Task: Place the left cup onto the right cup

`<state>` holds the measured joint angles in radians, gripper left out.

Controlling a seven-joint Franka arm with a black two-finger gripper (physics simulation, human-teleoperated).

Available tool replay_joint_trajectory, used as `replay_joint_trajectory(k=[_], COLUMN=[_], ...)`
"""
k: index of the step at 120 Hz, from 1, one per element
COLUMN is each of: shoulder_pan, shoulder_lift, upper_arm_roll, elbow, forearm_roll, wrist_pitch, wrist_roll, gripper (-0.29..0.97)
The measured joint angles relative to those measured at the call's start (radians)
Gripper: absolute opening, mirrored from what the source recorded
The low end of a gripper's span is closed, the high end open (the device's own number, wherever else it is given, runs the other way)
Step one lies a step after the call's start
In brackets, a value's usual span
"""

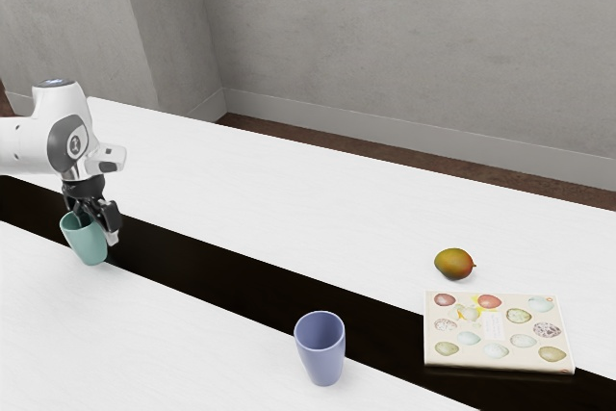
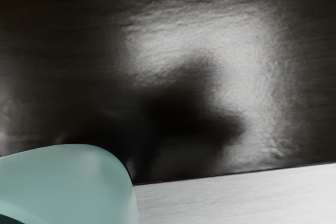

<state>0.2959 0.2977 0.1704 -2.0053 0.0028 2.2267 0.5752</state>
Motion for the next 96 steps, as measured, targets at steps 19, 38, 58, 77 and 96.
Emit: replay_joint_trajectory(k=[19,38,58,77,96], shoulder_pan=[0.000,0.002,0.013,0.014,0.015], shoulder_lift=[0.000,-0.004,-0.006,-0.006,-0.005], upper_arm_roll=[0.000,0.000,0.001,0.001,0.001], elbow=[0.000,-0.001,-0.003,-0.004,-0.003], forearm_roll=[0.000,0.000,0.000,0.000,0.000], wrist_pitch=[0.002,0.002,0.001,0.002,0.004], wrist_roll=[-0.009,-0.015,-0.020,-0.025,-0.028], gripper=[0.46,0.35,0.28,0.17,0.03])
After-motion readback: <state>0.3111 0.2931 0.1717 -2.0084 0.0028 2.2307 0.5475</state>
